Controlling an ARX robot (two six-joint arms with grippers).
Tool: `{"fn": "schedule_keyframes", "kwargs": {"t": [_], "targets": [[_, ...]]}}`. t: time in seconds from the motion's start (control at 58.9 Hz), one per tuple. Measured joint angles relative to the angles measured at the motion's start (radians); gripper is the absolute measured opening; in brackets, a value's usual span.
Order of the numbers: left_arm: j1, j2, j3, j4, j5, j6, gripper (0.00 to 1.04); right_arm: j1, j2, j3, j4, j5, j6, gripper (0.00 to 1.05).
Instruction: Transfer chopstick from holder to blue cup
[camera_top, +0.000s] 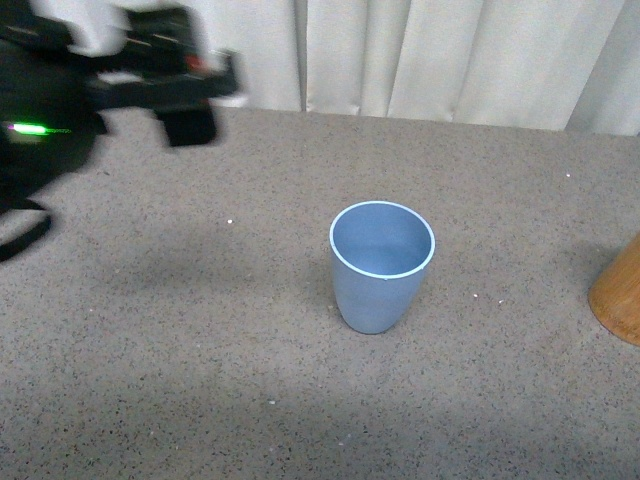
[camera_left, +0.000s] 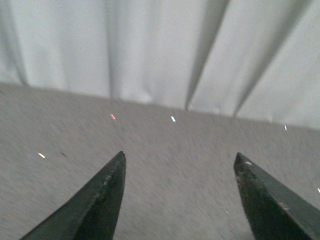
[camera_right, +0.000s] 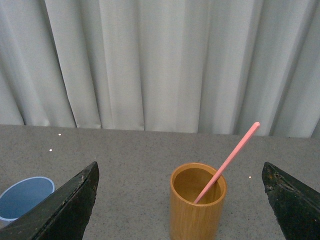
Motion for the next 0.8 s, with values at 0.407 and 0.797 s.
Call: {"fn": "schedule_keyframes", "kwargs": {"t": [0.407, 0.797], "targets": [[0.42, -1.562, -0.432, -1.019, 0.378, 0.159, 0.04, 0.0, 0.0, 0.0, 0.0, 0.002, 0.0, 0.95], [0.421, -1.617, -0.432, -1.038, 0.378, 0.164, 0.14, 0.0, 0.0, 0.0, -0.001, 0.0, 0.0, 0.95]]}}
